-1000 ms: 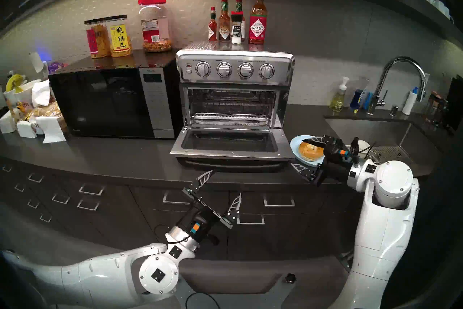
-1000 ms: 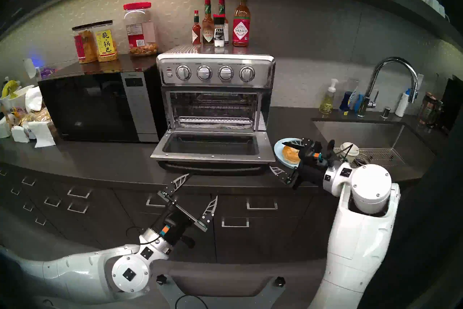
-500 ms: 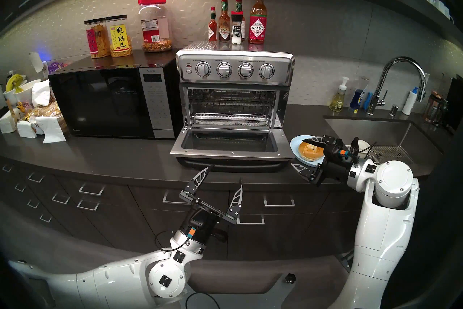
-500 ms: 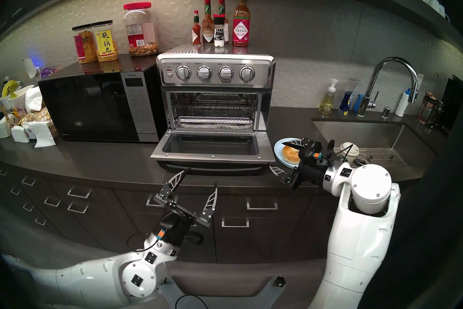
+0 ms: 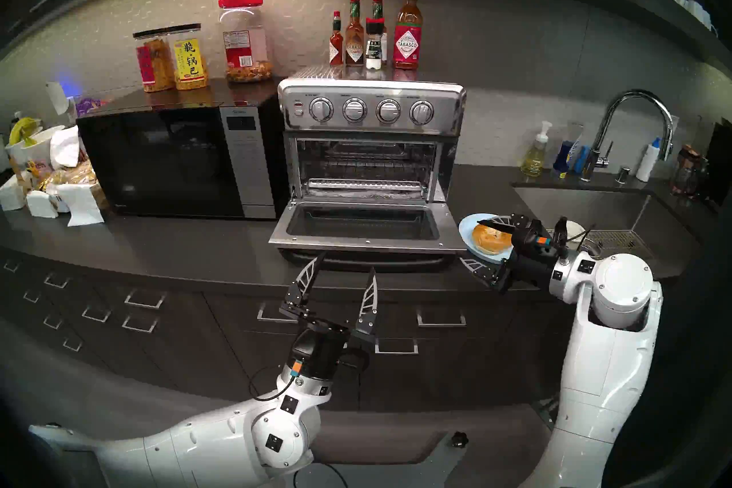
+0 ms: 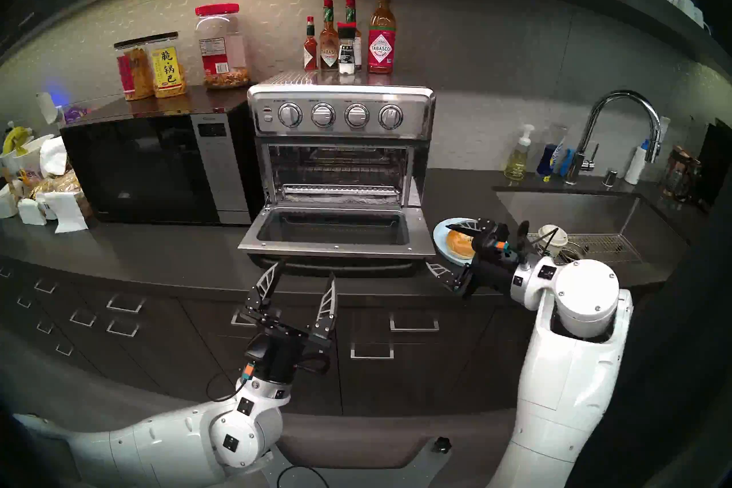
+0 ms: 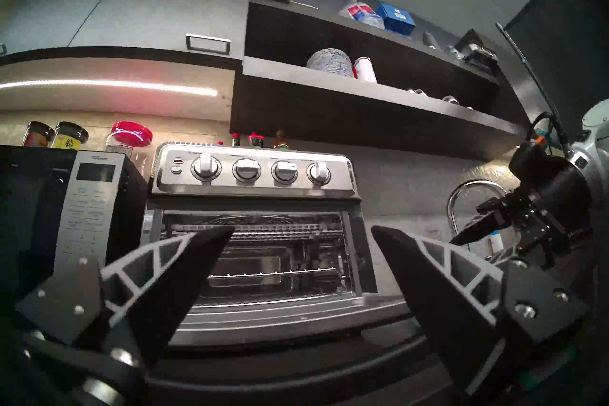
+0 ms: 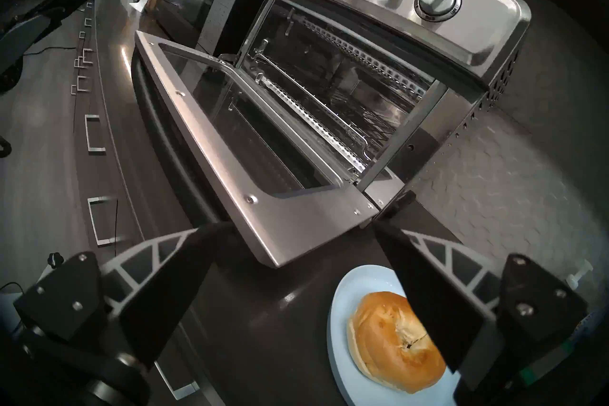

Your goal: Open the oven and place the bagel inside on the rack

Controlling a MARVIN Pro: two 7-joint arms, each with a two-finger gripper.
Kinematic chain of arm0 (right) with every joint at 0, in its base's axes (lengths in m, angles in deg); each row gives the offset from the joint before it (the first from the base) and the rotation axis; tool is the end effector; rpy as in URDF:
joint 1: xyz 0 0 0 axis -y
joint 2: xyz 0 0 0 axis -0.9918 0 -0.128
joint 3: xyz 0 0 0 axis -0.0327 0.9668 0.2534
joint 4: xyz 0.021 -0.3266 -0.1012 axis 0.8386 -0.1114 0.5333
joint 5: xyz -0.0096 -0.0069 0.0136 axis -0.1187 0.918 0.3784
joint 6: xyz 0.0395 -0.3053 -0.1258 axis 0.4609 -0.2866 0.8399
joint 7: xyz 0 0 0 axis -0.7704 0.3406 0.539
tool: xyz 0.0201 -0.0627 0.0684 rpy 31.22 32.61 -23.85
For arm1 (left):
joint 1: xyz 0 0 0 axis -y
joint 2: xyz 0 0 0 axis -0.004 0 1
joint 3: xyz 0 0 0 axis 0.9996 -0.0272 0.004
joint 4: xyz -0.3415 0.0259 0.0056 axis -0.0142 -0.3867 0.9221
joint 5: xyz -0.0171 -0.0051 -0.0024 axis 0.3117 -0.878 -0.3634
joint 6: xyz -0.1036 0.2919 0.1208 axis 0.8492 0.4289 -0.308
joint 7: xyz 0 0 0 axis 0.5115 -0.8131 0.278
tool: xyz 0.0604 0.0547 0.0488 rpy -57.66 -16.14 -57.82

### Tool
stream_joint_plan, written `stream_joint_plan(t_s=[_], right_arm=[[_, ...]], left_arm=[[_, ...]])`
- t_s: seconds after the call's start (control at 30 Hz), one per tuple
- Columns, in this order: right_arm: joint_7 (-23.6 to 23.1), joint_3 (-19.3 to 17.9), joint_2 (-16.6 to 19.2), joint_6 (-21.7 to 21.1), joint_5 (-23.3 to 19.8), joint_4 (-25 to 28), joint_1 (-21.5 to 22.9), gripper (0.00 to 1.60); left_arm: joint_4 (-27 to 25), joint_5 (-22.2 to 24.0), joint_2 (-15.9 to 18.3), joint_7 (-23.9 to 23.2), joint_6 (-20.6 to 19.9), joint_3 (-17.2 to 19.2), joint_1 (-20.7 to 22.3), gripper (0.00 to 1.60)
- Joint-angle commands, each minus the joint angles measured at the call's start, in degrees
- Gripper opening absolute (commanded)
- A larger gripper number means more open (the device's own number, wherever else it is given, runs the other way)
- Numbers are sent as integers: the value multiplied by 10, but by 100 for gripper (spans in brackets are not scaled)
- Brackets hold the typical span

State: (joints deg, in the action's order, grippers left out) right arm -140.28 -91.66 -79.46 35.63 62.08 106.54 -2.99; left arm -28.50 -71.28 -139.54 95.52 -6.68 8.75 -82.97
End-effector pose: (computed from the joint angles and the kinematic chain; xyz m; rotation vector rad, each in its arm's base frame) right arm 0.3792 -0.0811 -0.2285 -2.0630 -1.3792 -1.8664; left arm 0.3057 -0.0619 -0.3413 1.2598 -0.2636 2.6360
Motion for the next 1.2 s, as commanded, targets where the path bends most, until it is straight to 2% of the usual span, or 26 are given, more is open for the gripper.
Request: stream_joint_plan(t_s=[0.0,0.07,0.33,0.67,0.87,1.17], right_arm=[[0,0,0,0,-1,2,2,160],[0,0,0,0,0,1,2,160],[1,1,1,1,1,-2,3,160],[1,1,1,1,1,-4,5,160],[1,1,1,1,1,-3,6,160],[1,1,1,1,1,-1,7,160]], left_arm=[[13,16,65,30,9,82,31,160],[16,18,68,34,9,90,33,160],[57,42,122,58,19,171,52,160],[121,70,187,40,33,267,72,160],[157,85,227,20,49,318,63,160],[184,98,283,-27,82,359,30,160]])
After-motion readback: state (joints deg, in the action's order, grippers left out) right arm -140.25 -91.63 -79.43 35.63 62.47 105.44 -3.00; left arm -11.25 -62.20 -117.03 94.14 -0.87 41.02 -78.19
